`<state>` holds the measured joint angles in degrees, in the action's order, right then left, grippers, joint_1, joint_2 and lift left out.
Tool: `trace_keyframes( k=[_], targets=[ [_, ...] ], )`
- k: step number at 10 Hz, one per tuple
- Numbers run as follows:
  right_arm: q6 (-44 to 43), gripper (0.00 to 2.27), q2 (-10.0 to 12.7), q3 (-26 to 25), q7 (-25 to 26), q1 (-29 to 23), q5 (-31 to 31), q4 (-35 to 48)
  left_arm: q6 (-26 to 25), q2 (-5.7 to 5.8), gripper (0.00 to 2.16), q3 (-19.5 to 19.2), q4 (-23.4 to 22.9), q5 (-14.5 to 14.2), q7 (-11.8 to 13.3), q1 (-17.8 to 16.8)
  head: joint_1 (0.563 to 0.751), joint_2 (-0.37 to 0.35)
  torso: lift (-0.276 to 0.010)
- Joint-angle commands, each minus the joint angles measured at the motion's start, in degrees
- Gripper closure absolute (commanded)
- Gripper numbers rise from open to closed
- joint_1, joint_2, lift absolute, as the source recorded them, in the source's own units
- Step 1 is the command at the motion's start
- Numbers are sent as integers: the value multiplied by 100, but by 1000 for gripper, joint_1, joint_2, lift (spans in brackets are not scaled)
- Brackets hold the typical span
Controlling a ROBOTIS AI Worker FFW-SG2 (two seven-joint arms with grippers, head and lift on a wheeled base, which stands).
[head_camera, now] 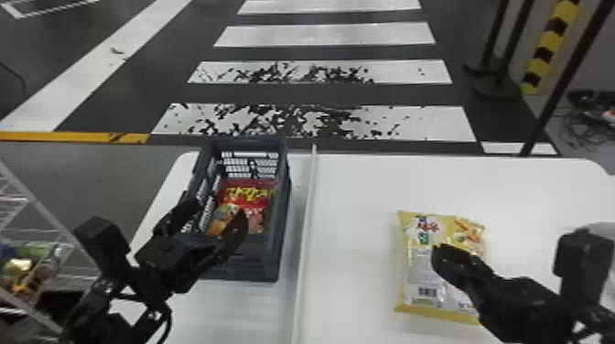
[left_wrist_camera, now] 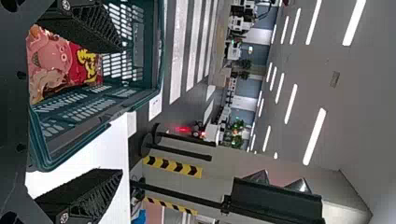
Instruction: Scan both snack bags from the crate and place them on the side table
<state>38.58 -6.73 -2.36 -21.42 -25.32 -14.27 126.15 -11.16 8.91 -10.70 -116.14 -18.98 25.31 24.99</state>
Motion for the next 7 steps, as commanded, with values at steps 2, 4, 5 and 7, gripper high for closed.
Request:
trace_keyframes(
  k=[2, 4, 5, 7],
  targets=[
    [-628, 2253, 111, 351, -37, 607, 144, -873, -5, -21, 83, 16, -23, 34, 0, 32, 695, 127, -95],
    [-610, 2253, 137, 526, -37, 1055, 206, -1514, -5, -21, 83, -20, -23, 34, 0, 41, 695, 146, -95],
    [-681, 2253, 137, 614, -72, 1222, 276, -1804, -5, -21, 83, -20, -23, 34, 0, 41, 695, 154, -95],
    [-698, 2253, 137, 693, -72, 1556, 469, -2305, -5, -21, 83, -11, -14, 43, 0, 41, 695, 162, -95]
  ],
)
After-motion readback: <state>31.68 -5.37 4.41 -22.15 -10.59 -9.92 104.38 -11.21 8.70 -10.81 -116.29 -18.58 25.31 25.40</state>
